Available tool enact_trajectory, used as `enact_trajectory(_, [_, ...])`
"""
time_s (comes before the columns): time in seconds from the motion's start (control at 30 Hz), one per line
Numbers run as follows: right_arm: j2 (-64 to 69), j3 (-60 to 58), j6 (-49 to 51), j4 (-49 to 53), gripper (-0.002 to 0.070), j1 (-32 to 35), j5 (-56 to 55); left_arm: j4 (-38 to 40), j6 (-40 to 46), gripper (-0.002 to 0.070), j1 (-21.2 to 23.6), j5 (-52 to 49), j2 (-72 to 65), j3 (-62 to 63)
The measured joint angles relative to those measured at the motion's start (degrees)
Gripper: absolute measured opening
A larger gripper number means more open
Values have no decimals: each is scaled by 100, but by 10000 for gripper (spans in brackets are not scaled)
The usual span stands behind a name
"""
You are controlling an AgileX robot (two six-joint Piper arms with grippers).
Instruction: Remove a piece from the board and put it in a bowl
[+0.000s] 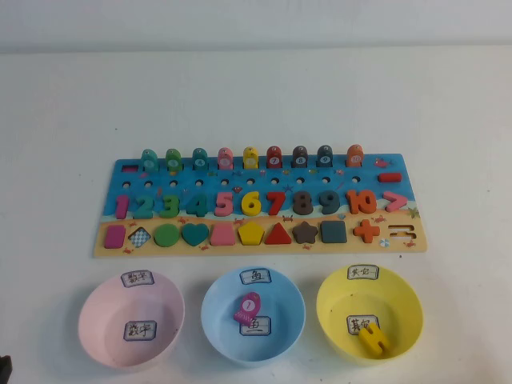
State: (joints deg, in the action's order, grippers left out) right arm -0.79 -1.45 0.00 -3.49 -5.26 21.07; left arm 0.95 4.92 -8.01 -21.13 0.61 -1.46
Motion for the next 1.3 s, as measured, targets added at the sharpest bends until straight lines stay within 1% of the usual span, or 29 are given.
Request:
enact_trajectory(0.97, [0, 0, 0, 0, -18, 0, 0, 0, 0, -5, 0, 60, 0, 0])
enact_trajectory(1.13, [0, 0, 0, 0, -18, 0, 0, 262, -11, -5, 0, 197, 0, 0])
enact_trajectory(1.23, [0, 0, 0, 0, -18, 0, 0, 652, -22, -5, 0, 367, 0, -7])
enact_trajectory(1.3, [0, 0, 0, 0, -18, 0, 0, 1045, -22, -5, 0, 510, 0, -7])
